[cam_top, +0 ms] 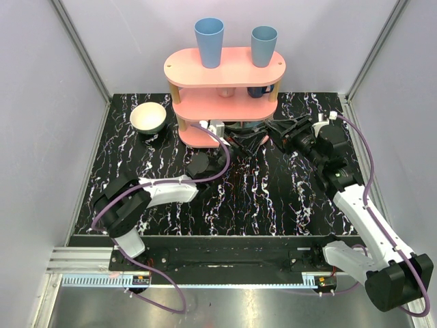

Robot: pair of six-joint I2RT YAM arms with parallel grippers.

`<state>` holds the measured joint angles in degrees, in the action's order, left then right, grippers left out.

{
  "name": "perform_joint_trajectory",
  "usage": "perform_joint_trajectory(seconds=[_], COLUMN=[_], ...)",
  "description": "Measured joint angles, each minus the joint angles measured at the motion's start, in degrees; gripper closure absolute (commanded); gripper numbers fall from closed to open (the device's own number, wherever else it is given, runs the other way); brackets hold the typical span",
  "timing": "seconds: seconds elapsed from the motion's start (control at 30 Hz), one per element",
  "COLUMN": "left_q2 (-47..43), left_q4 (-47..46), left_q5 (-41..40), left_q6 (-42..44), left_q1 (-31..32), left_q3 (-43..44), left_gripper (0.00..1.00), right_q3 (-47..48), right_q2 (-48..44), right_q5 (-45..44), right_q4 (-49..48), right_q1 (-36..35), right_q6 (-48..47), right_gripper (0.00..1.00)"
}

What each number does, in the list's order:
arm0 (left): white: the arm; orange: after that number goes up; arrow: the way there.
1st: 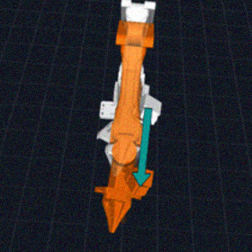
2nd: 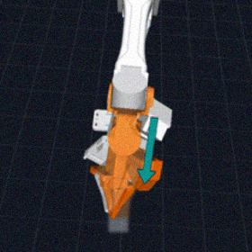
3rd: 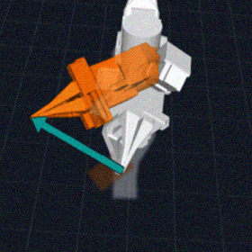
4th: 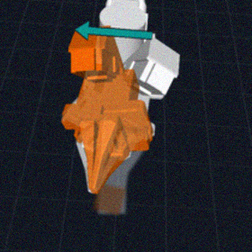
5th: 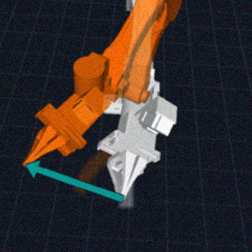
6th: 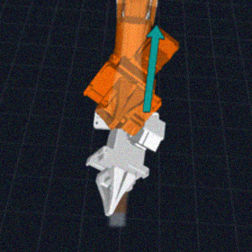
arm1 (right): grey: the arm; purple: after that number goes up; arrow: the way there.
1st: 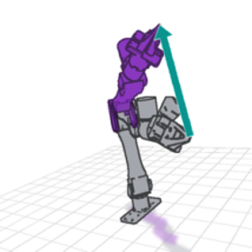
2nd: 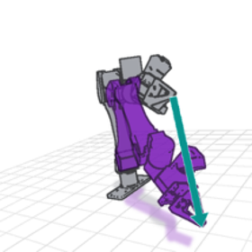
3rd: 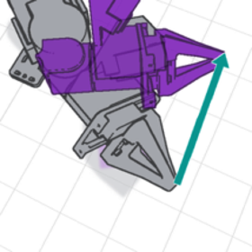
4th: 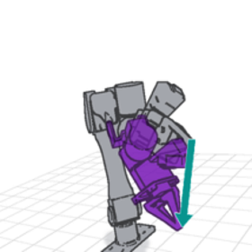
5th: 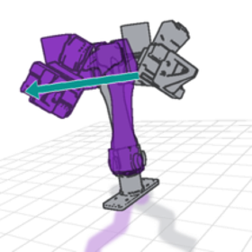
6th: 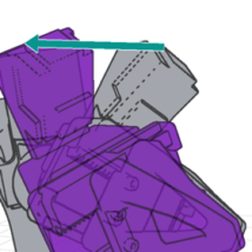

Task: Insert the wireless bluetooth earbuds into the charging case
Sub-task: Pass from the right arm to the left, then pass from the left arm to the right

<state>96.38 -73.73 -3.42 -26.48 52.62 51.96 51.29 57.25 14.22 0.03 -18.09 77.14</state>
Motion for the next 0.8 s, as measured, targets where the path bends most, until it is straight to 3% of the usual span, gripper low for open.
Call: perform_joint_trajectory(seconds=[0.03, 0.13, 0.27, 0.57, 0.8], left_q2=[0.09, 0.13, 0.09, -5.22, -13.29], left_q4=[-0.09, -0.02, -0.76, 1.14, 0.24], left_q5=[0.59, 3.58, 8.66, 25.73, 42.18], left_q6=[-0.11, -1.95, -5.81, -18.03, -26.18], left_q1=[-0.24, -1.86, -4.52, -19.15, -28.04], left_q3=[0.00, -0.11, -1.86, -7.80, -6.29], left_gripper=[0.99, 1.00, 1.00, 1.00, 1.00], right_q3=[-0.13, -0.57, -0.50, 10.40, 17.55], right_q2=[0.00, -0.02, 0.20, 6.23, 9.60], right_q5=[0.00, 0.55, 2.78, 11.47, 19.26], right_q4=[-0.26, -1.60, -2.99, 1.73, 7.91], right_q1=[0.00, -0.02, -0.26, -0.31, -0.35], right_q6=[-0.07, -0.24, -2.25, -17.27, -27.02], right_gripper=[0.43, 0.25, 0.18, 0.17, 0.18])
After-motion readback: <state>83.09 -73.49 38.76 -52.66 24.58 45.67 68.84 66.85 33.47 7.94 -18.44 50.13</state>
